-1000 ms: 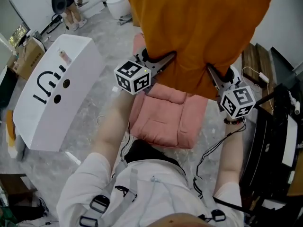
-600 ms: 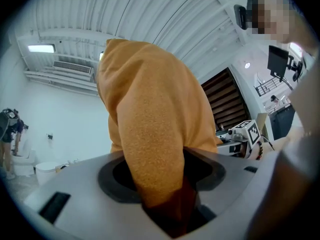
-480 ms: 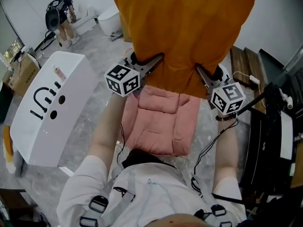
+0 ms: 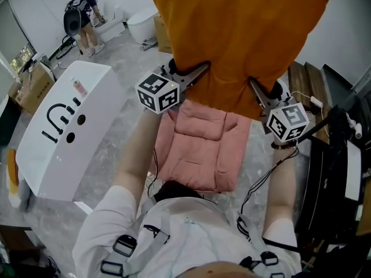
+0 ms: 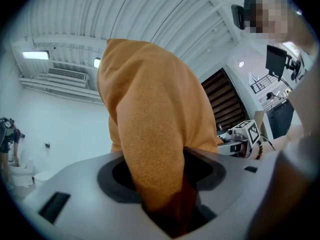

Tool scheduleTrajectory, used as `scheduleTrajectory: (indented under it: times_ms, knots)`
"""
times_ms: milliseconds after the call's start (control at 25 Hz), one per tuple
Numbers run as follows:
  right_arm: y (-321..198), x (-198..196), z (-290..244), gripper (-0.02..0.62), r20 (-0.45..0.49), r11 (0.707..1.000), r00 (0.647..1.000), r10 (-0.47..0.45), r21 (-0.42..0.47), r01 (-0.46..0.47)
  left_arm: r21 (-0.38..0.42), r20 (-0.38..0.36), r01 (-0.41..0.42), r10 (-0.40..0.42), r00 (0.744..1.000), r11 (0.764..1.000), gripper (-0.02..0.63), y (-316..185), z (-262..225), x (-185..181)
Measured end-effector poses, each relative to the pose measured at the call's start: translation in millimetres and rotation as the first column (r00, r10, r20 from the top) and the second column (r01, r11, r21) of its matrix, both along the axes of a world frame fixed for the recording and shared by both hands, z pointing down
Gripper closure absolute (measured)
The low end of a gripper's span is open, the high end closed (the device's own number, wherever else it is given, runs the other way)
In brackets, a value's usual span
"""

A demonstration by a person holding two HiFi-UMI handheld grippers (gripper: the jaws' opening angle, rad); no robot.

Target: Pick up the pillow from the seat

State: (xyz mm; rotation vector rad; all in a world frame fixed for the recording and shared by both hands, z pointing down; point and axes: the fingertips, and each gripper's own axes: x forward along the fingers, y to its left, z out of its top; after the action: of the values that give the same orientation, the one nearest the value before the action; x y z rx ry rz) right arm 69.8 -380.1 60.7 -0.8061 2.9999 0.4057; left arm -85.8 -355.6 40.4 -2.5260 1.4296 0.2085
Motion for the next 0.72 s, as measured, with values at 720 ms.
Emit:
scheduleTrajectory:
  times_ms: [720]
  knots:
    - [-3.1, 16.3, -5.3, 0.420, 0.011, 1.000, 1.000, 0.005, 0.005, -0.006, 0.013, 0.028, -0.003, 0.003, 1.000, 1.000, 0.348, -3.9, -8.7, 16.9]
